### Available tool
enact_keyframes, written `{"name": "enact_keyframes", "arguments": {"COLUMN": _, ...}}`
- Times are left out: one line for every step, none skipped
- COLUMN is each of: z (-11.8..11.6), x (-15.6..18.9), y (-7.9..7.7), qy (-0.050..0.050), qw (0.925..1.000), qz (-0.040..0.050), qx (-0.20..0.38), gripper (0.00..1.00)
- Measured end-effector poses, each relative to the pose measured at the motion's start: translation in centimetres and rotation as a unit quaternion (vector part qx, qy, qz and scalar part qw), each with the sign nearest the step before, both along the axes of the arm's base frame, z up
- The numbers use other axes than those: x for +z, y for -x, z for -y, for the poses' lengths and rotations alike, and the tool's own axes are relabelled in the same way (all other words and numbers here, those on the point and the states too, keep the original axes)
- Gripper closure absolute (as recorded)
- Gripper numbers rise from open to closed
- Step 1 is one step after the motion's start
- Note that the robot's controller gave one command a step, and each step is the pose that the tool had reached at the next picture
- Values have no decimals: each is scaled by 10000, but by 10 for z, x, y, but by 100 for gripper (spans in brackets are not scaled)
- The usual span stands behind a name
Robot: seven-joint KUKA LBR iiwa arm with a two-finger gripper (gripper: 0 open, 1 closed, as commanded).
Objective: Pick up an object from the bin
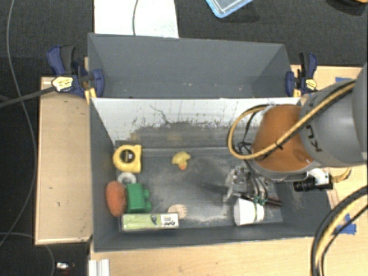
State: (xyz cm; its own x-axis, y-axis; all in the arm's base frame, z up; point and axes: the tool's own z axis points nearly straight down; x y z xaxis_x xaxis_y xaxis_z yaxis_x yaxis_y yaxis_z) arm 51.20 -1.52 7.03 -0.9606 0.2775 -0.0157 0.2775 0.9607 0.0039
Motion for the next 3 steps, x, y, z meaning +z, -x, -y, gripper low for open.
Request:
{"name": "enact_keyframes", "arguments": {"z": 2, "x": 0, "y": -7, "qy": -3, "qw": 10000, "qz": 18, "qx": -38, "gripper": 100}}
{"name": "enact_keyframes", "arguments": {"z": -4, "x": 21, "y": -7, "qy": -2, "qw": 10000, "qz": 24, "qx": 16, "gripper": 100}}
{"name": "enact_keyframes", "arguments": {"z": -1, "x": 101, "y": -9, "qy": -5, "qw": 10000, "qz": -7, "qx": -6, "gripper": 100}}
